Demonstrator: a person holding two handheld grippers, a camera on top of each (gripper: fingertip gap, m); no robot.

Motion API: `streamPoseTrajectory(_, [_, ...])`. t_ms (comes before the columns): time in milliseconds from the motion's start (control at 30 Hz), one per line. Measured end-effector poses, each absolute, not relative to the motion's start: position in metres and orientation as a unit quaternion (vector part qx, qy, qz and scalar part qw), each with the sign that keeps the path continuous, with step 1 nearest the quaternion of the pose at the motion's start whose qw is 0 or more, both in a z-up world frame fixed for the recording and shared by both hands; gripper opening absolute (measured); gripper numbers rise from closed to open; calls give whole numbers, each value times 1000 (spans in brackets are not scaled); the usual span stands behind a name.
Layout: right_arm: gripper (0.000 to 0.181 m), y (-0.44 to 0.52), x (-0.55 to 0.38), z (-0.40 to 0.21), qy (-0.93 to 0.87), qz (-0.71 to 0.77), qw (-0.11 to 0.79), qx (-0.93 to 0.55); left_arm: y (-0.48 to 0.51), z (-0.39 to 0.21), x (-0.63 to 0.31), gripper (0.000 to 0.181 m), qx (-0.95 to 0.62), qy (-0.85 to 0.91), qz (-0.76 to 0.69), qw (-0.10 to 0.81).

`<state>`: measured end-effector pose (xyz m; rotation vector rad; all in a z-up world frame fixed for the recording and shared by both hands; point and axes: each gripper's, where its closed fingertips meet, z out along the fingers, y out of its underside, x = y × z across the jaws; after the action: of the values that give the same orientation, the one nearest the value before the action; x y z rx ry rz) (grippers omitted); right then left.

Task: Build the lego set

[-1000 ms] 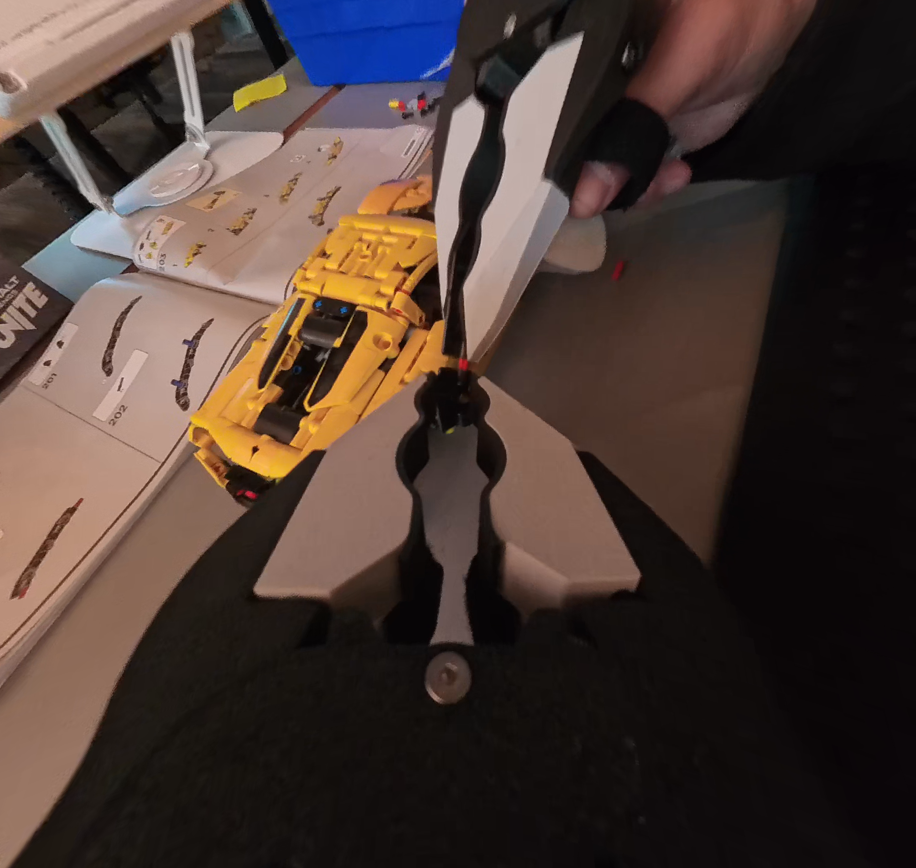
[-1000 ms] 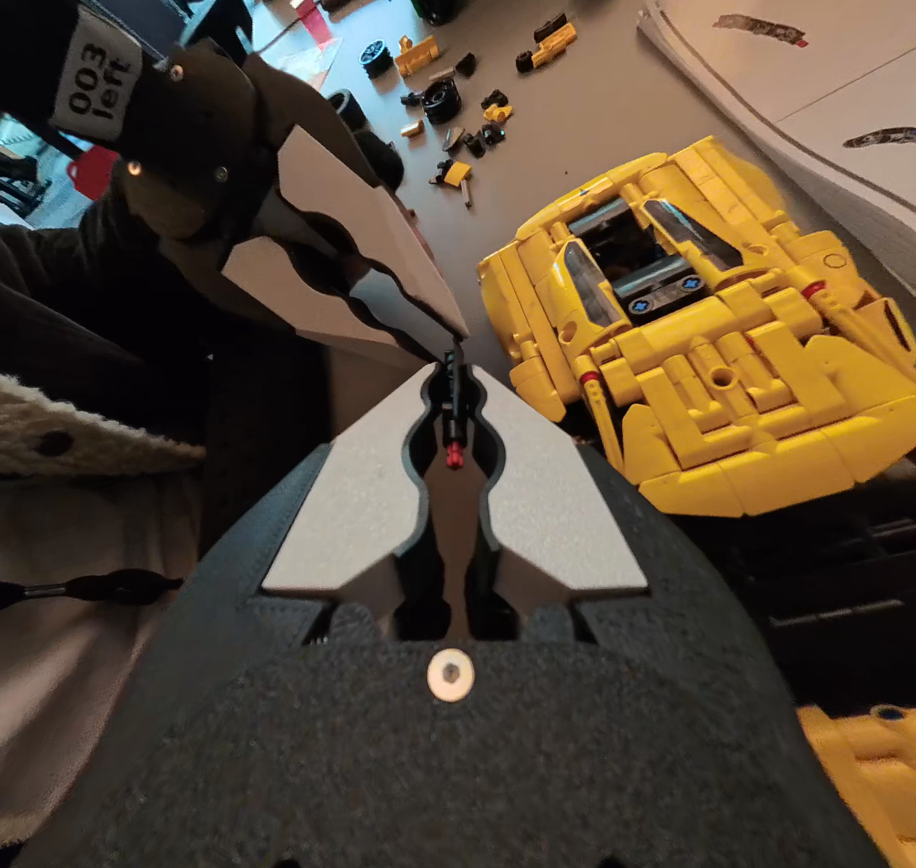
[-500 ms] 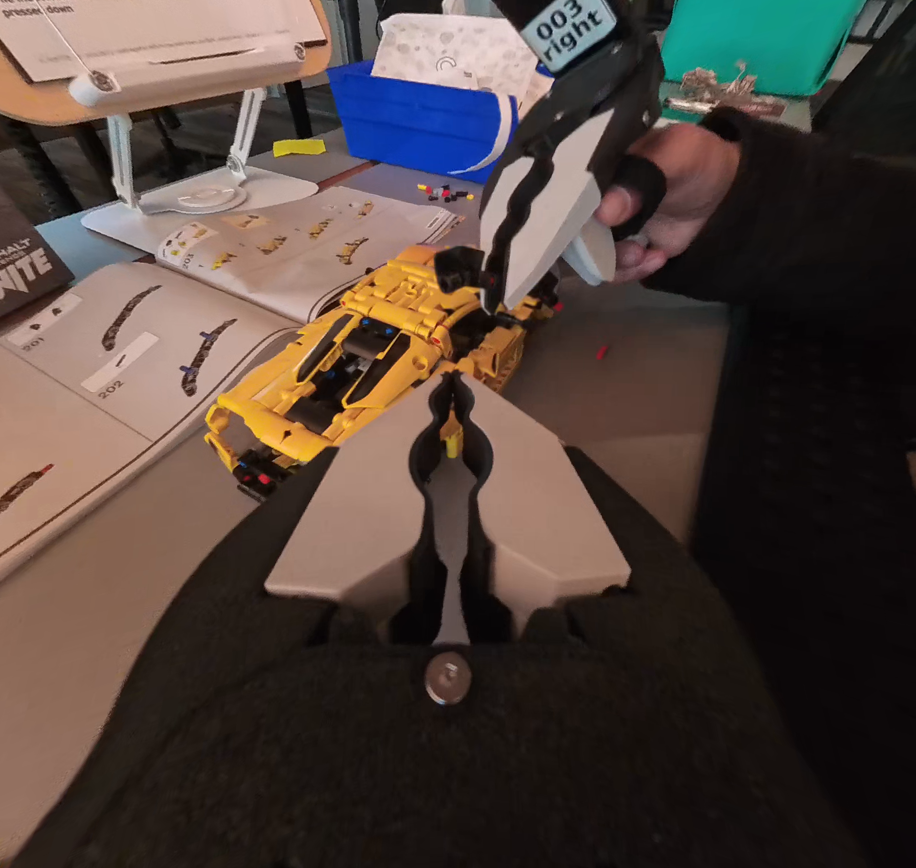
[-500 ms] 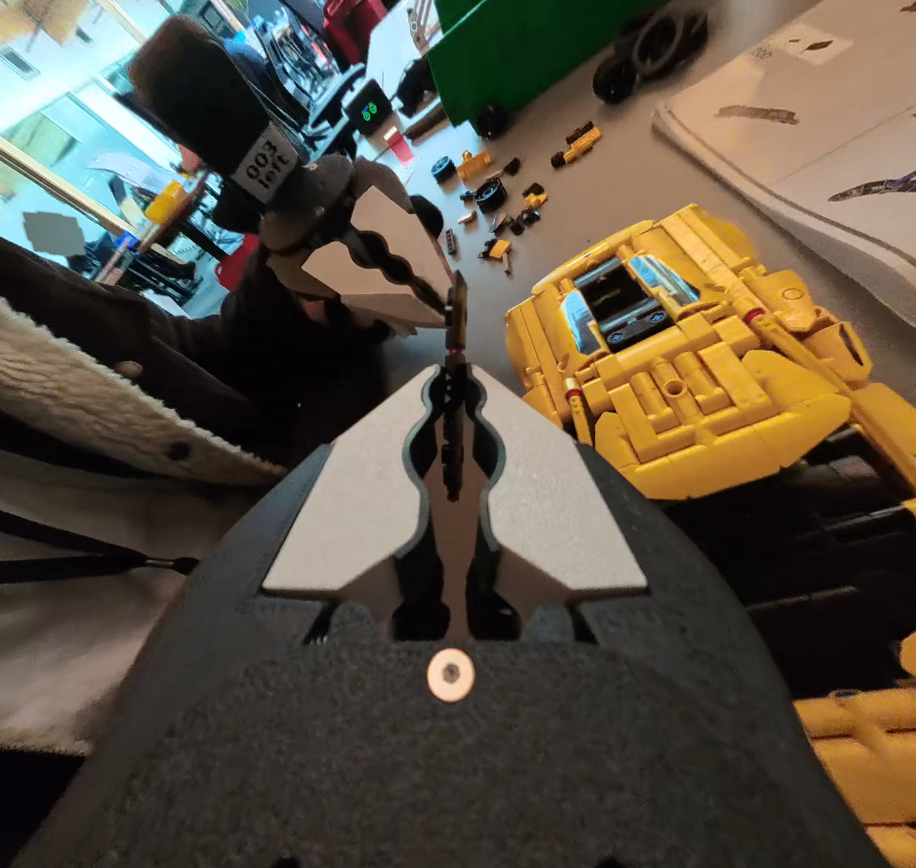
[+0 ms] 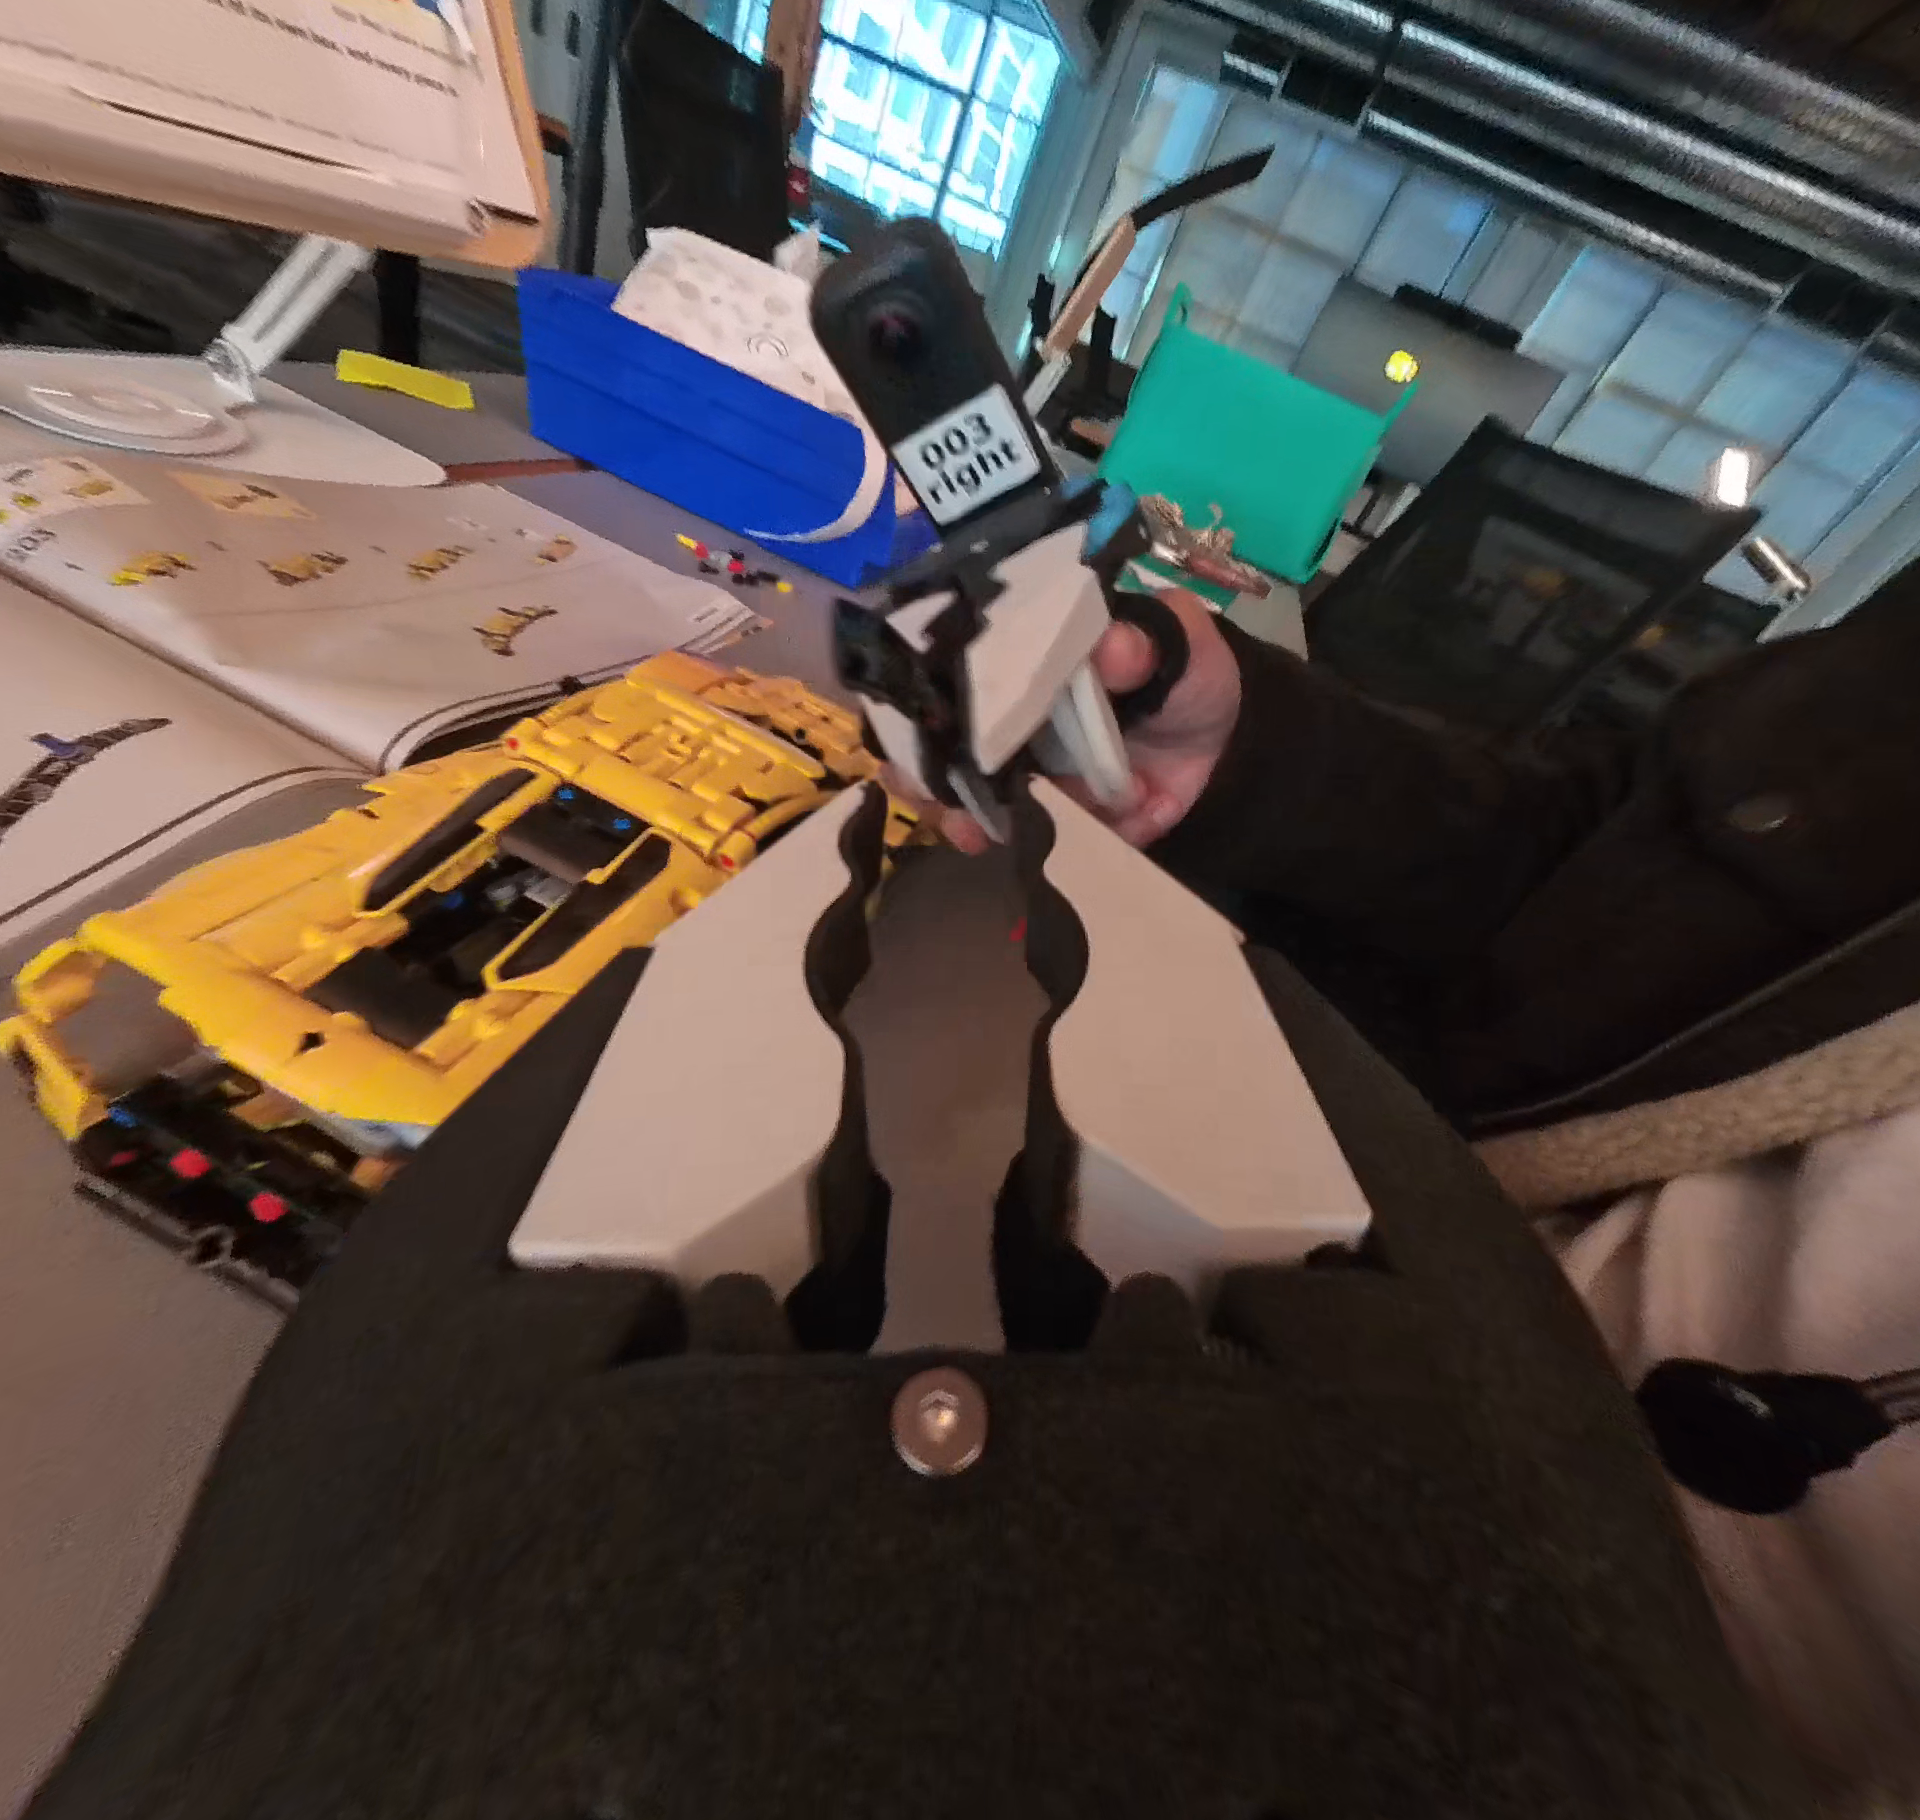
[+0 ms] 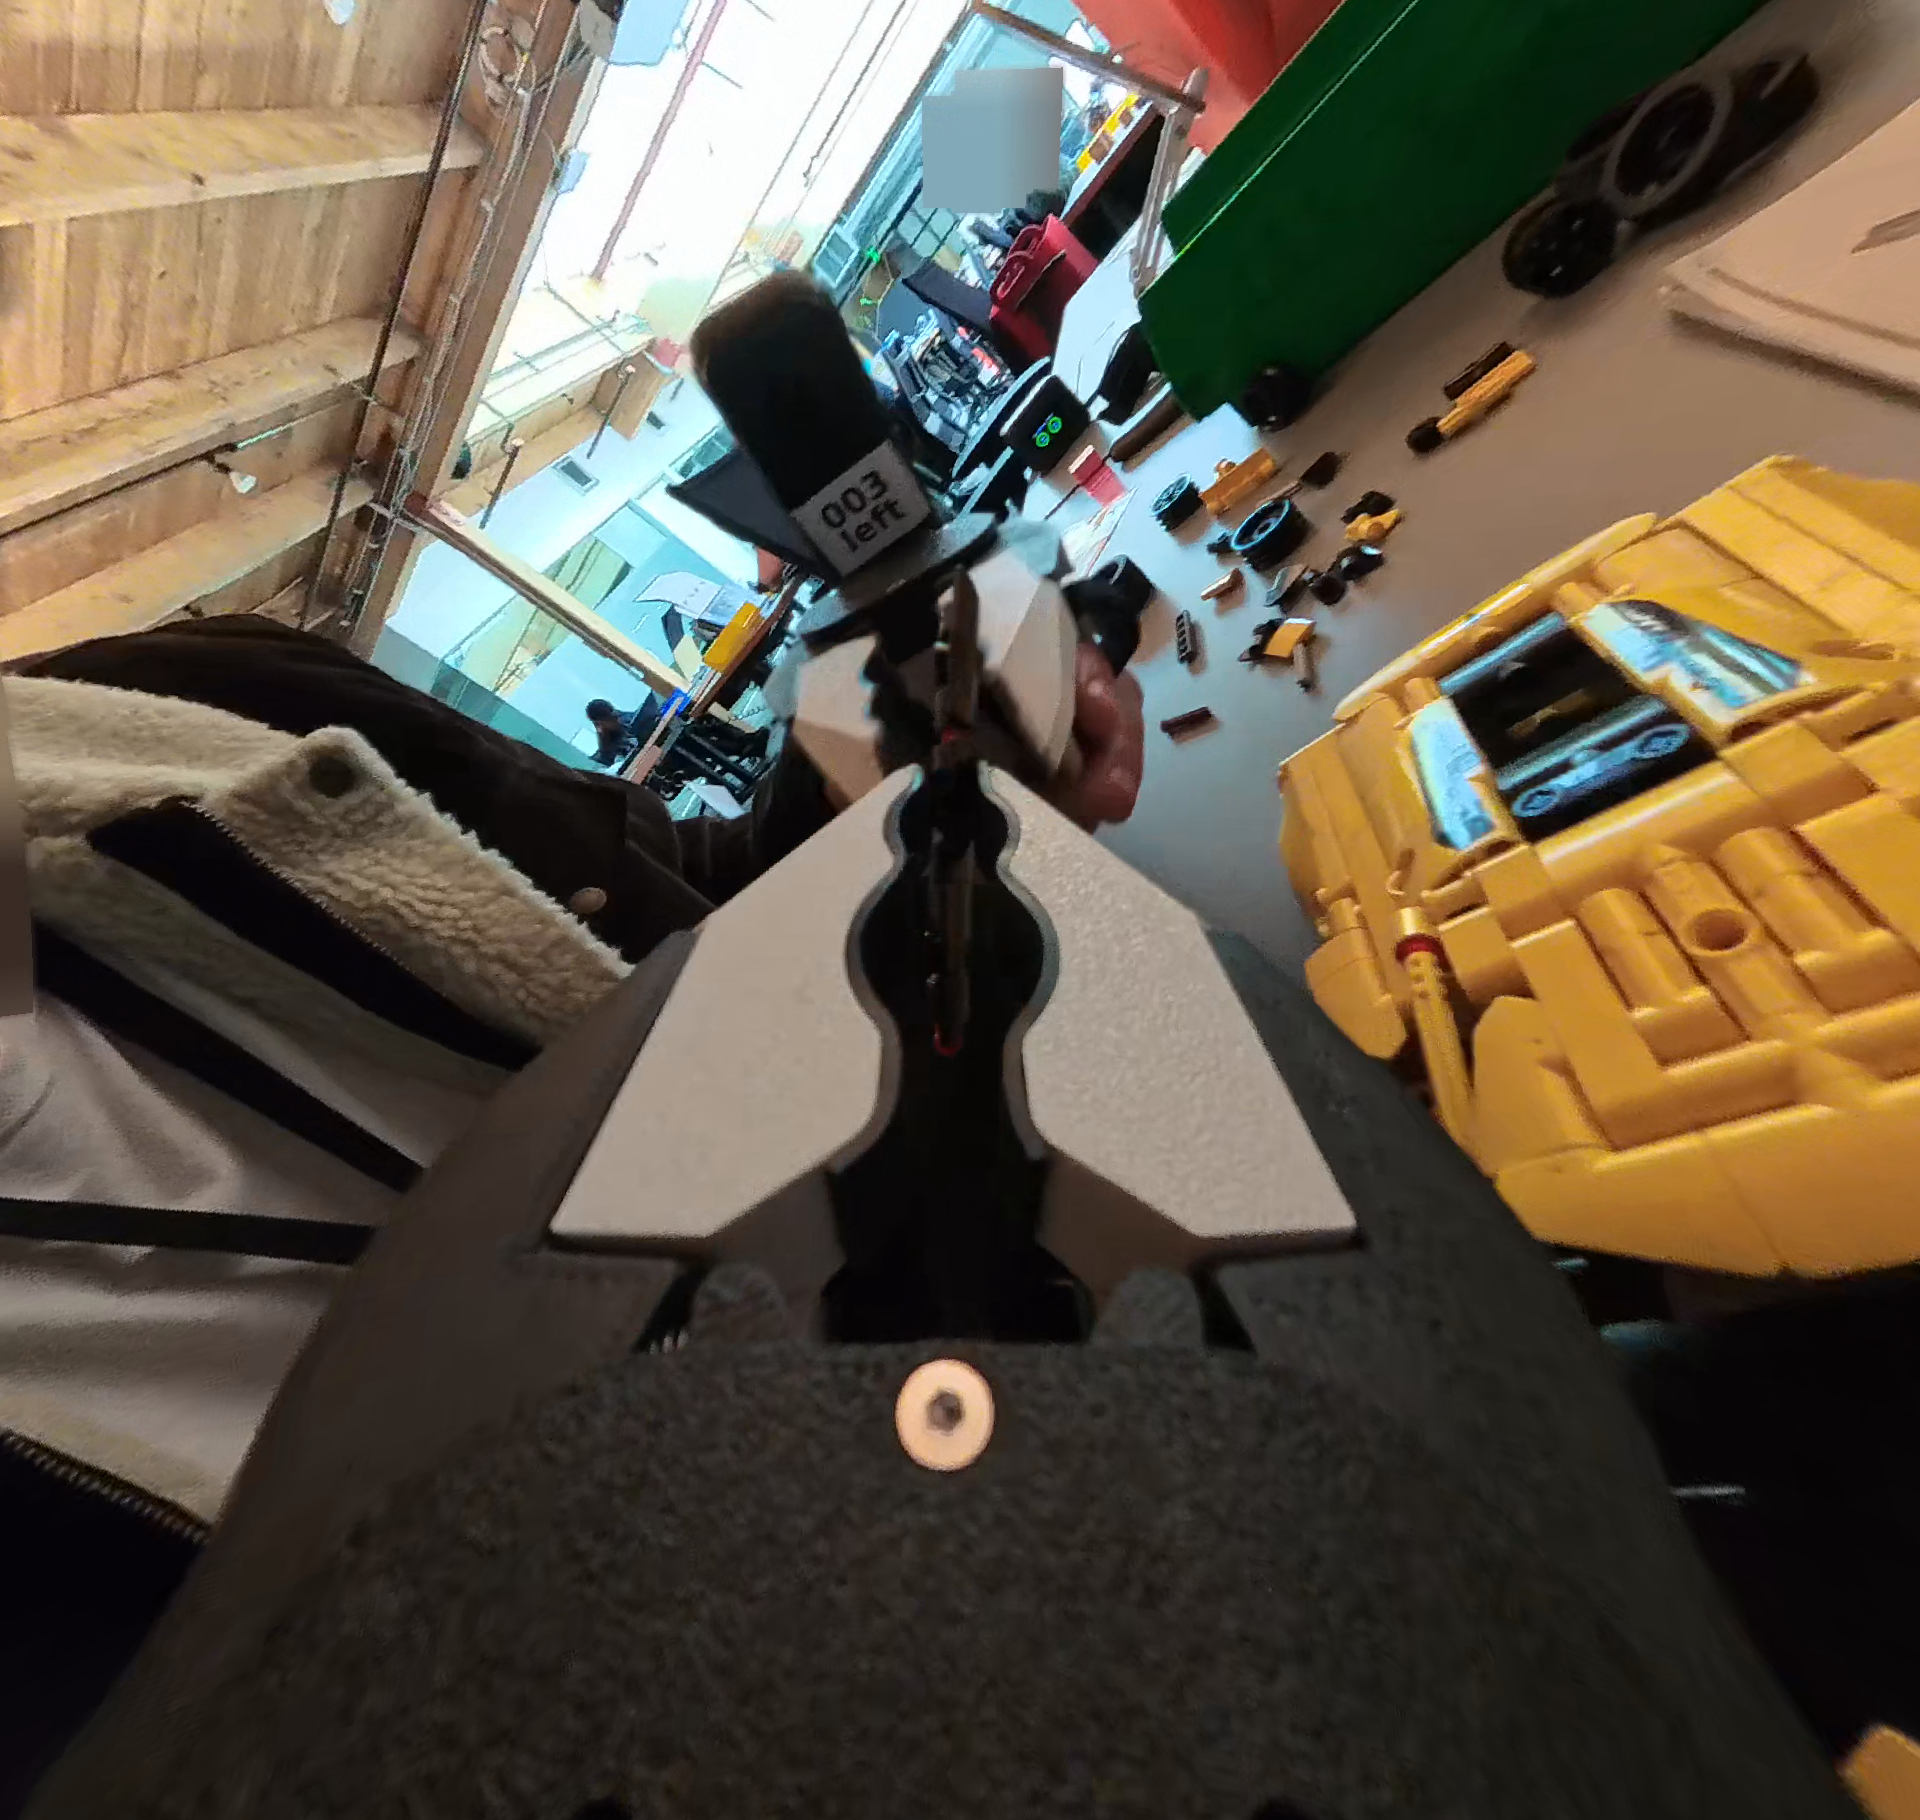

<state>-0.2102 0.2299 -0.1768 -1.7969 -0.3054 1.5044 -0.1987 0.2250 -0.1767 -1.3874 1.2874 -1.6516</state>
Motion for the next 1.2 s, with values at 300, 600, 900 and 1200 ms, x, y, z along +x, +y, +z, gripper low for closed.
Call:
streamPoseTrajectory(300, [8,227,-217,-195,-156,532,369,-746,245,-161,-210,16,-522,426,-671,309])
streamPoseTrajectory(600, [7,223,-220,-199,-159,531,346,-757,245,-172,-211,0,-531,460,-630,330])
streamPoseTrajectory(900, [7,218,-228,-212,-174,523,317,-772,237,-179,-210,0,-517,513,-588,352])
streamPoseTrajectory(1200, [7,220,-226,-222,-166,517,305,-782,237,-189,-210,0,-515,547,-546,372])
